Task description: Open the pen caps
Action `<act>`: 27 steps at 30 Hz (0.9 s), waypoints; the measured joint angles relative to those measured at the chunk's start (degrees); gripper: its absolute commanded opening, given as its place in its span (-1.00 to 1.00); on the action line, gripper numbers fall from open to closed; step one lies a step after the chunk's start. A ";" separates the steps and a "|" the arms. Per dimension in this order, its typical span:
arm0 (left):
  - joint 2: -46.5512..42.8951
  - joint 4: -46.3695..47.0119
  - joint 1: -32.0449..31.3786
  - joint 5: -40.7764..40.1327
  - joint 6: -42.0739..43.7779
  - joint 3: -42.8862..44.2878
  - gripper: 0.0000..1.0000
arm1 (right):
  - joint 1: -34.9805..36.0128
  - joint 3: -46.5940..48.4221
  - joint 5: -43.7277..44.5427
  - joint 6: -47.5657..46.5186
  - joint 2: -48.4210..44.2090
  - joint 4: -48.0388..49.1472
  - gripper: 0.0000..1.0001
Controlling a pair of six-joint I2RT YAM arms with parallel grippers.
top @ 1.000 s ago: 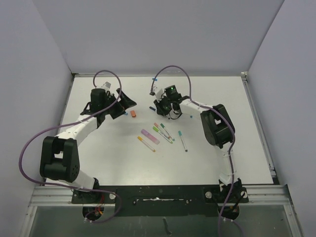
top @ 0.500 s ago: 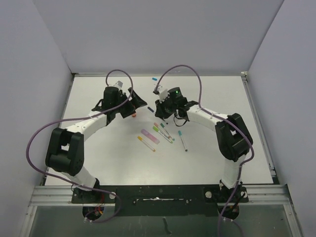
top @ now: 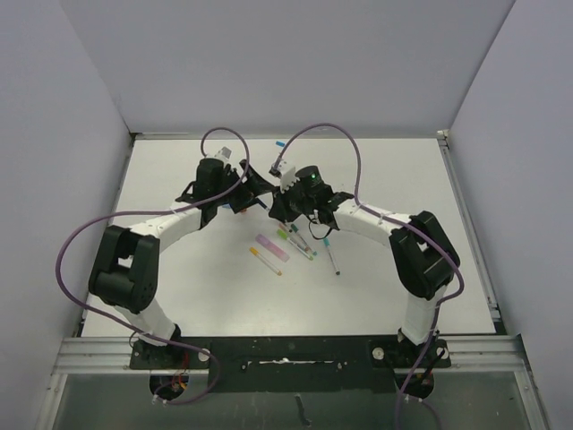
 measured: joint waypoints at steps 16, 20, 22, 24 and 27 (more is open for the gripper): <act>1.49 3.80 -1.01 1.92 -1.70 -0.04 -0.12 | 0.39 -1.75 0.22 1.16 -2.89 4.50 -1.00; 1.53 4.24 -0.98 1.90 -1.99 -0.07 -0.66 | 0.39 -1.79 0.44 1.16 -2.91 4.61 -1.00; 1.60 4.39 -0.94 1.75 -2.16 -0.15 -0.85 | 0.37 -1.79 0.59 1.16 -2.91 4.61 -1.00; 1.64 4.42 -0.87 1.66 -1.92 -0.39 -1.00 | 0.37 -1.79 0.83 1.14 -3.02 4.57 -1.00; 1.64 4.90 -0.83 1.75 -2.08 -0.44 -1.00 | 0.37 -1.81 1.11 1.14 -3.34 4.48 -0.41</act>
